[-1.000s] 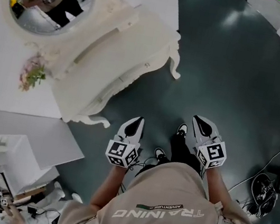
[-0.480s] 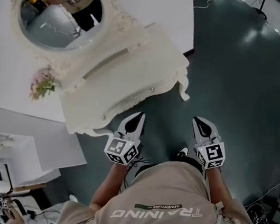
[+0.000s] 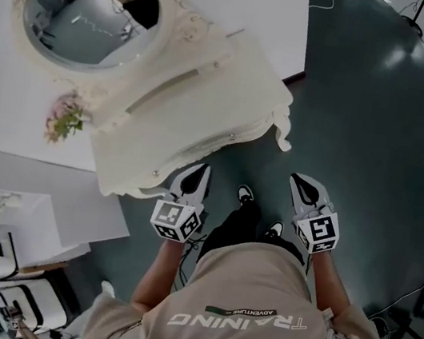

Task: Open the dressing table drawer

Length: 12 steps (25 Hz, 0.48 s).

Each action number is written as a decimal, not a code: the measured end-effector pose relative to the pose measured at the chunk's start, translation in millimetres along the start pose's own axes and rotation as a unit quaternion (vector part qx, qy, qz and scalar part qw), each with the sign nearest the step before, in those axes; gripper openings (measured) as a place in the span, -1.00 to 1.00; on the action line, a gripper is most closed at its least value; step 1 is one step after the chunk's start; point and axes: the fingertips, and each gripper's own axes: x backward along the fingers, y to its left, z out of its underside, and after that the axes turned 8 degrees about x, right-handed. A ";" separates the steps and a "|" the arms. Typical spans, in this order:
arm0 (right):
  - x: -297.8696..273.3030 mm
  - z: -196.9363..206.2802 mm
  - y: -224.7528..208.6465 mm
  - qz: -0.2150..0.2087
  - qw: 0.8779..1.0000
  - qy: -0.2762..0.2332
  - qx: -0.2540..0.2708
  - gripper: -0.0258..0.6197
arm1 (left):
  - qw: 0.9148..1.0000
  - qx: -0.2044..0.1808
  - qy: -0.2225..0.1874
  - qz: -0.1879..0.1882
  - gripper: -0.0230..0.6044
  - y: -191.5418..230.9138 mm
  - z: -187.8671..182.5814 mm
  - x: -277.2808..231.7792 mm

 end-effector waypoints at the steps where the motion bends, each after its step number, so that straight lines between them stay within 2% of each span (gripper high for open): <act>1: -1.1 4.6 -1.5 0.003 1.000 0.008 0.004 -0.91 | 1.000 0.001 0.000 0.001 -0.87 2.7 0.2 -7.0; 5: -8.5 11.5 3.5 -0.001 0.999 0.031 0.043 -0.91 | 1.000 0.016 0.005 0.019 -0.87 7.3 6.7 -40.1; 12: -43.2 -6.3 -15.7 -0.013 0.999 0.034 0.027 -0.91 | 0.998 0.030 0.003 0.064 -0.87 5.4 -13.0 -104.6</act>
